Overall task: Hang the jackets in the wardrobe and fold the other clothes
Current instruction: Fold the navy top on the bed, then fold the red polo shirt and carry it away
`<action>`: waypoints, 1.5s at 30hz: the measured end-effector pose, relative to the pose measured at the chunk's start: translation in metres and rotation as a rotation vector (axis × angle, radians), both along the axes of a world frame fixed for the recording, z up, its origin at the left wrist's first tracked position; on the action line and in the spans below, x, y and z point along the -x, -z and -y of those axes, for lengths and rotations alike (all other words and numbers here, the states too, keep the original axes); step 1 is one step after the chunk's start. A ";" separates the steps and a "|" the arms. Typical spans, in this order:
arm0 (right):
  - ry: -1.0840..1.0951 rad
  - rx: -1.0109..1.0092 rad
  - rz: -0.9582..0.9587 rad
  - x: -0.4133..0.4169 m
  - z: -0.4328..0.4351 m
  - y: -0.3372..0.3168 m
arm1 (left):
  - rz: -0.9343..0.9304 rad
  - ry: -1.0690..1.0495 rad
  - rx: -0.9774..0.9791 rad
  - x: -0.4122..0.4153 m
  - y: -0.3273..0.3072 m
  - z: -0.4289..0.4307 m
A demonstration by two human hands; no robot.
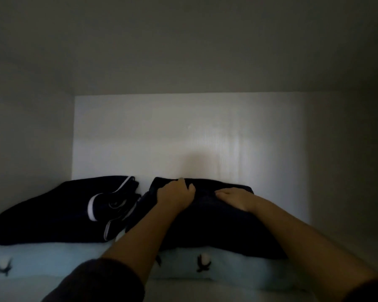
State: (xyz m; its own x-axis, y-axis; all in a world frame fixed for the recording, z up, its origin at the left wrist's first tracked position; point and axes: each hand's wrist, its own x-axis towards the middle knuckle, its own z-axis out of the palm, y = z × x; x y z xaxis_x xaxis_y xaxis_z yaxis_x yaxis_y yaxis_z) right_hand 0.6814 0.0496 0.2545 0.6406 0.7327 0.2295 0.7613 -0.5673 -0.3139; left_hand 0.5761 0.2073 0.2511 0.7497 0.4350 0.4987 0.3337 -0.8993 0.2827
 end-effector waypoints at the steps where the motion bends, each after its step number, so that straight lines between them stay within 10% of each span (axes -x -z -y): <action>1: 0.013 -0.064 0.023 0.005 0.006 -0.001 | 0.110 0.036 -0.014 0.010 0.002 0.006; 9: 0.156 -0.069 0.270 0.105 0.080 -0.004 | -0.183 0.103 -0.207 0.143 0.010 0.048; 25: 0.420 -0.433 0.285 0.486 0.302 0.127 | 0.182 0.869 0.111 0.388 0.116 0.272; 45: 1.754 -0.477 0.269 1.103 0.766 0.249 | -0.260 2.002 0.623 0.848 0.247 0.854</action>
State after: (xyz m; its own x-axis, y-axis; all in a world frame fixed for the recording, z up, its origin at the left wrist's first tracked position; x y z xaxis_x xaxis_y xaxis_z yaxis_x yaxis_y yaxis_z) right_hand -0.4215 -0.7165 0.0050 0.4215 -0.8107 0.4062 -0.4882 -0.5804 -0.6518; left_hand -0.2715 -0.6467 0.0039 0.3055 -0.8261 0.4735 -0.6592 0.1754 0.7312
